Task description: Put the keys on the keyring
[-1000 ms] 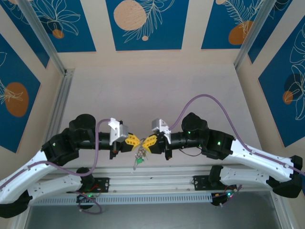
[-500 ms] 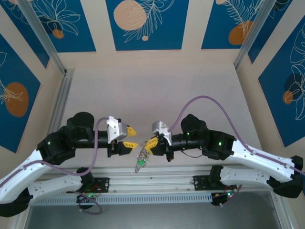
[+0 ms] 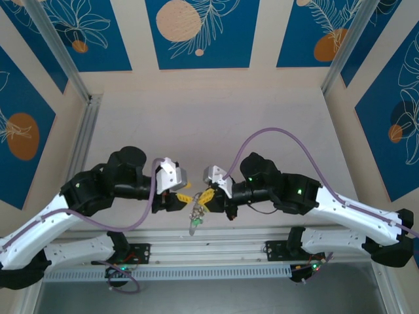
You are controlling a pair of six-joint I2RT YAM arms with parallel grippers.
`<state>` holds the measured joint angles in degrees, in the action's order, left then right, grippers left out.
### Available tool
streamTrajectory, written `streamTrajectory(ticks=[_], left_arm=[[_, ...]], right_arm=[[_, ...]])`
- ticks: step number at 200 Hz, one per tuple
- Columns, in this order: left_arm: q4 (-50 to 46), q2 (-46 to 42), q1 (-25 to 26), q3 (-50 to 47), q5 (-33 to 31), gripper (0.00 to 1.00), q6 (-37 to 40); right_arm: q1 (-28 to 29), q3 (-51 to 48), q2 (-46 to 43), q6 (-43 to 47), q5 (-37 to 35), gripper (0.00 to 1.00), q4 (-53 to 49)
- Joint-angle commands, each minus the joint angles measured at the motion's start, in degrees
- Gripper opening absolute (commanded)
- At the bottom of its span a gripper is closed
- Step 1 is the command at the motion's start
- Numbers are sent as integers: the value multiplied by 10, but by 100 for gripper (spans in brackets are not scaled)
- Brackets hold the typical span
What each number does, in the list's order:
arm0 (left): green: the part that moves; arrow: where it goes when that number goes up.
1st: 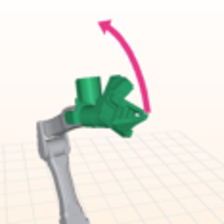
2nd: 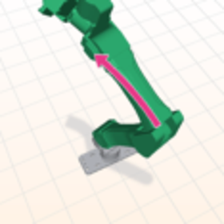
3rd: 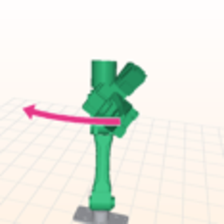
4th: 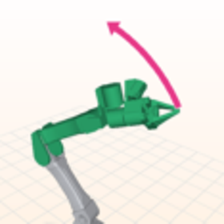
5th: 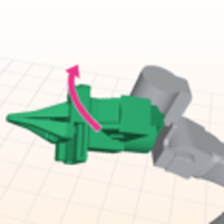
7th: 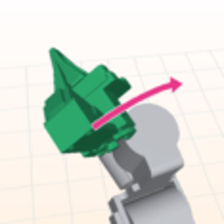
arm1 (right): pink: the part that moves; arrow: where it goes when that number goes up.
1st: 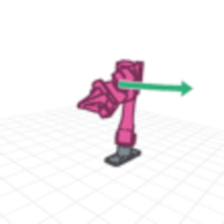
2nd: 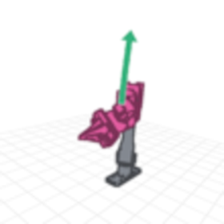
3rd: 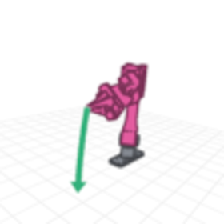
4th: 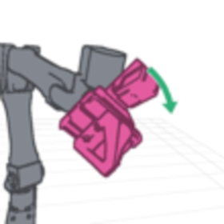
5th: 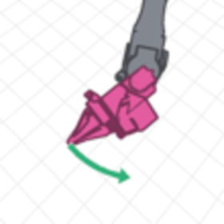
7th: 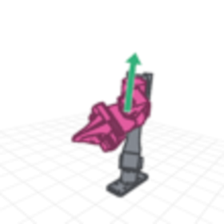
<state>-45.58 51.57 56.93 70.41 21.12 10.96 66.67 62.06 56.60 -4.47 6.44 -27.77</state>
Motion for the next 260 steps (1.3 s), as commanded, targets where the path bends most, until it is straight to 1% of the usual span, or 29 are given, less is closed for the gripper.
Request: streamTrajectory(ticks=[1, 12, 28, 89, 118, 141, 151, 165, 205, 260], left_arm=[[-7, -2, 7, 10, 24, 41, 10], [-7, 2, 8, 11, 28, 41, 9], [-10, 7, 8, 11, 28, 37, 11], [-16, 23, 14, 11, 46, 36, 14], [-12, 23, 15, 9, 46, 23, 16], [-12, 21, 16, 10, 48, 6, 16], [-15, 21, 16, 12, 48, 2, 17], [-20, 21, 16, 15, 48, 0, 18], [-26, 20, 16, 16, 57, 0, 19], [54, -24, 16, -14, 82, 0, -6]], right_arm=[[4, 28, 6, 16, 8, 0, -6], [5, 30, 9, 17, 9, 0, -5], [4, 32, 11, 19, 14, 0, -4], [4, 54, 31, 32, 27, 0, -11], [4, 55, 34, 32, 30, 0, -12], [4, 56, 33, 31, 28, 0, -16], [4, 56, 32, 31, 25, 0, -17], [2, 55, 29, 30, 25, 0, -15], [-1, 52, 20, 25, 18, 0, -5], [-10, 26, 0, 2, 22, 0, 1]])
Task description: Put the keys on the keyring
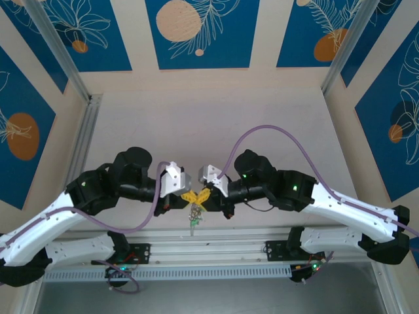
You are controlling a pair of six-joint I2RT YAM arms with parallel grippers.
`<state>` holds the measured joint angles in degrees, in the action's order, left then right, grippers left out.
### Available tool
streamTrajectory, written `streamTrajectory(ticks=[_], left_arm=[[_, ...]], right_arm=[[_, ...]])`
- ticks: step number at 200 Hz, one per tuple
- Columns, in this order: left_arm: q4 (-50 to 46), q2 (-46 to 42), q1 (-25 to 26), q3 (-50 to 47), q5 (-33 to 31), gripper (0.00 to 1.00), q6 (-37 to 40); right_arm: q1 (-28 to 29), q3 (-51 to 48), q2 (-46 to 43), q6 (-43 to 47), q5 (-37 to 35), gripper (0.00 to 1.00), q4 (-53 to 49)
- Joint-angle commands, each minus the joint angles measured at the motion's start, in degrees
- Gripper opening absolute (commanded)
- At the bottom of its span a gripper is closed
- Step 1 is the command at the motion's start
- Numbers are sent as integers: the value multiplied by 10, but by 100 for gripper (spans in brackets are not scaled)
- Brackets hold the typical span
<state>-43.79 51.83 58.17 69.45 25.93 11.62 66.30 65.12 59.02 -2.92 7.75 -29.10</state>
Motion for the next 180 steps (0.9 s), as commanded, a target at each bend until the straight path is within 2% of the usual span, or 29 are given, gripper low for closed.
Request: streamTrajectory(ticks=[1, 50, 95, 115, 136, 157, 180], left_arm=[[36, -27, 4, -5, 35, 0, -13], [63, -28, 3, -13, 66, 0, -26], [81, -32, 3, -17, 69, 0, -30], [89, -35, 4, -20, 69, 0, -32], [100, -38, 4, -23, 76, 0, -37], [112, -41, 3, -29, 80, 0, -43], [122, -45, 4, -33, 84, 0, -47]], right_arm=[[-6, -6, -25, -14, 9, 0, 15], [-6, -15, -37, -18, 14, 12, 15], [-6, -24, -46, -22, 13, 24, 21], [-7, -30, -53, -24, 6, 23, 25], [-8, -35, -58, -26, 2, 19, 30], [-9, -36, -59, -26, 1, 10, 34], [-9, -37, -60, -25, 5, 8, 39]])
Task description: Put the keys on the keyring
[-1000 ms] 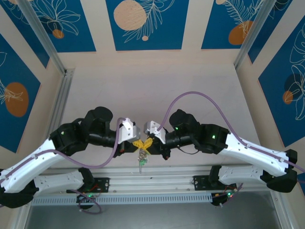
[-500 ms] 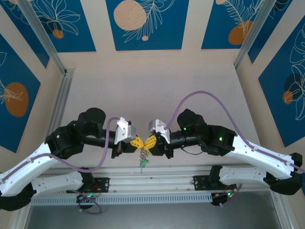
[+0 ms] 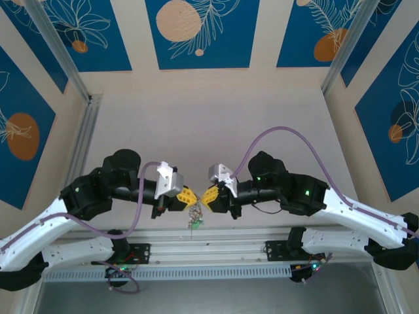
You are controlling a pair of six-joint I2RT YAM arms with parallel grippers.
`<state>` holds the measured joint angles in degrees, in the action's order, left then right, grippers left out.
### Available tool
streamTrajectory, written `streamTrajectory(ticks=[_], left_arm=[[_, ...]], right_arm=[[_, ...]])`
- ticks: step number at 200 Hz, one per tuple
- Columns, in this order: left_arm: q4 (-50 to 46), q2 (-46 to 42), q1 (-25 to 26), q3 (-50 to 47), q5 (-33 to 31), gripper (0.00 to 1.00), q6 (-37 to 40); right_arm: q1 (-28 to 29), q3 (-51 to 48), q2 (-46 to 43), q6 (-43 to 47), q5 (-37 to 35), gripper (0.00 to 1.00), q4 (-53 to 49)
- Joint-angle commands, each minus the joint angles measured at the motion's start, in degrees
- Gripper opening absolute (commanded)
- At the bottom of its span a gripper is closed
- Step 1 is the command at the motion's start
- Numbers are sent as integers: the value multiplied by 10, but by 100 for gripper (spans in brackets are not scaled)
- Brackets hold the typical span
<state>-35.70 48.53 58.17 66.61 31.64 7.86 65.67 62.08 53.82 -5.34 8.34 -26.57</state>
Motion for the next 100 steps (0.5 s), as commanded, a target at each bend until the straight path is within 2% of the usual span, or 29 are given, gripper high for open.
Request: streamTrajectory(ticks=[1, 55, 84, 100], left_arm=[[41, -12, 3, -5, 28, 0, -9], [53, -18, 4, -7, 23, 0, -11], [55, -25, 4, -7, 19, 0, -10], [59, -27, 4, -7, 21, 0, -12]], right_arm=[[-3, -6, -7, -1, -1, 8, 13], [-4, -9, -8, -1, 6, 6, 13], [-2, -24, -33, -7, -9, 24, 21], [3, -31, -51, -3, -22, 31, 26]])
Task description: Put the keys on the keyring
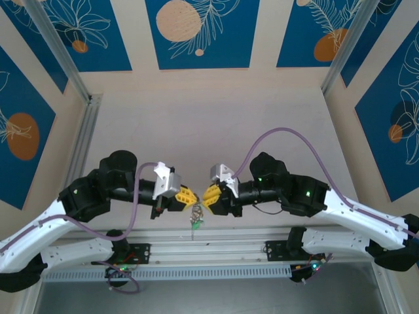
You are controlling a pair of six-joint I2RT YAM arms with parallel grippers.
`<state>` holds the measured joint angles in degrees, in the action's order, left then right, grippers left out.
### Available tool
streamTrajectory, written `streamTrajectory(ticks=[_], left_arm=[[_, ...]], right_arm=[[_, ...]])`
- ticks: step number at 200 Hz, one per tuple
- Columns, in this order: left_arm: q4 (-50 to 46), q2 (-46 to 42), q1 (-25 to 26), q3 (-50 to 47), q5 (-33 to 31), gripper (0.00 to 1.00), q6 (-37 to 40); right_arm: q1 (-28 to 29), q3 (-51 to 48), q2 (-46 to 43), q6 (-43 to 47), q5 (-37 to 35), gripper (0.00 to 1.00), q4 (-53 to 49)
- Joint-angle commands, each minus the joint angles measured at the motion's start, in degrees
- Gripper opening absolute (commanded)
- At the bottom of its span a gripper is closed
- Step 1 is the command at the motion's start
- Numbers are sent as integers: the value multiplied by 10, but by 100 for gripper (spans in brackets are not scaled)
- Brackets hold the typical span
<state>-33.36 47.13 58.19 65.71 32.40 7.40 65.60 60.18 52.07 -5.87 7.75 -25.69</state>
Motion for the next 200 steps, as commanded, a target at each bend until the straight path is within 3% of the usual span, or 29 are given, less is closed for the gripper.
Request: streamTrajectory(ticks=[1, 39, 98, 200], left_arm=[[36, -13, 3, 1, 14, 0, -8], [61, -22, 3, -1, 26, 0, -24], [94, -22, 3, -7, 44, 0, -48], [105, -27, 3, -16, 36, 0, -56]], right_arm=[[4, -12, -36, 2, -17, 31, 18], [21, -14, -61, 26, -29, 35, 37], [31, 11, -19, 61, 2, 36, 92], [40, 8, -30, 68, 7, 32, 122]])
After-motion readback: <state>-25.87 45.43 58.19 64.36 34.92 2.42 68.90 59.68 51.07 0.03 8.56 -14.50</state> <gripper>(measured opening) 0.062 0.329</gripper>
